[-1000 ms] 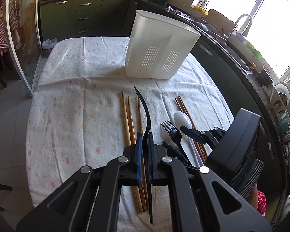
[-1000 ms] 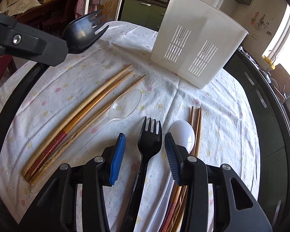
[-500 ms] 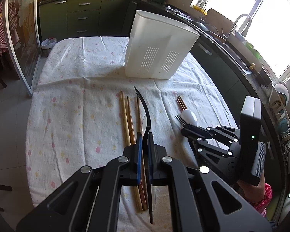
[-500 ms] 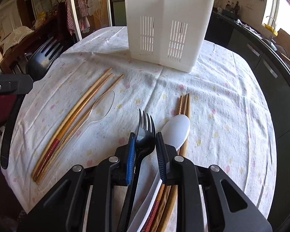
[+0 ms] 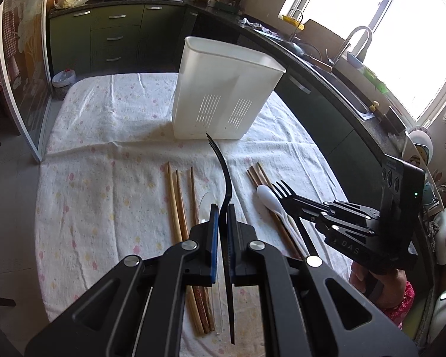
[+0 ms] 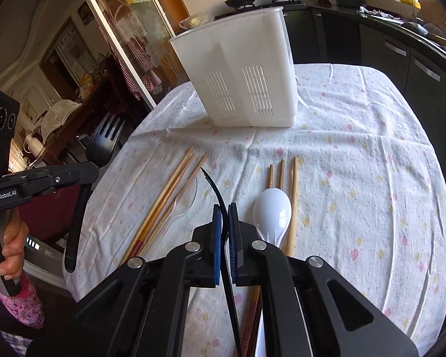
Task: Organize utensils
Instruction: 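Carry knife and fork into the white holder and open both tools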
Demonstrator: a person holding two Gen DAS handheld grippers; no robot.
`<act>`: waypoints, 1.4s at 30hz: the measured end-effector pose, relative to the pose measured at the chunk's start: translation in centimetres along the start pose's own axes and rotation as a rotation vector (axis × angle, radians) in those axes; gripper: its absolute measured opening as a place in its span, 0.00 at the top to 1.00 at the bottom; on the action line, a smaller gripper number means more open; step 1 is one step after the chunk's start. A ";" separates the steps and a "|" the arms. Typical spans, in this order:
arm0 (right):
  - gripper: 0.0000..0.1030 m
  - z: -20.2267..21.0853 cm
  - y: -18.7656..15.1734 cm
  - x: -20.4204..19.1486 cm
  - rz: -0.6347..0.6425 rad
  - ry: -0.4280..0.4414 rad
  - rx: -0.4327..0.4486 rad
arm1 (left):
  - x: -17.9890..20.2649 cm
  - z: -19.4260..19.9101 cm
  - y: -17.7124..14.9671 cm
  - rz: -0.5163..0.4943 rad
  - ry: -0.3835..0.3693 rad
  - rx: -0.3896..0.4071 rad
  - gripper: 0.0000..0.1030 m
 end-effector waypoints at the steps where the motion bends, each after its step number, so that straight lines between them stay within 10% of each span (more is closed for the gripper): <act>1: 0.95 0.7 0.7 -0.1 -0.003 0.007 0.031 | 0.6 0.5 1.0 -0.016 -0.009 0.029 0.95; 10: 0.95 6.7 5.8 -0.3 -0.006 0.017 0.284 | 5.9 4.1 13.2 -0.139 -0.045 0.394 0.95; 21: 0.95 8.5 7.5 0.8 -0.039 0.025 0.336 | 5.5 1.1 22.2 -0.091 -0.063 0.739 0.95; 33: 0.95 8.7 10.5 1.8 -0.050 0.013 0.385 | 3.5 -5.7 19.7 -0.112 0.006 0.647 0.95; 37: 0.95 8.9 13.4 1.5 -0.039 0.001 0.439 | 2.8 -5.7 18.0 -0.127 0.011 0.620 0.68; 42: 0.95 8.6 19.4 2.2 -0.036 -0.019 0.567 | 1.9 -3.6 16.2 -0.072 -0.019 0.614 0.68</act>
Point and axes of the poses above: each gripper's, at about its wrist camera, not at the fingertips, and z roughly against the way its jaws point, x to its right, y to its top, the point moved 7 cm from there along -z, roughly the way its jaws point, and after that the axes turned 10 degrees about z, right-handed, at the moved point
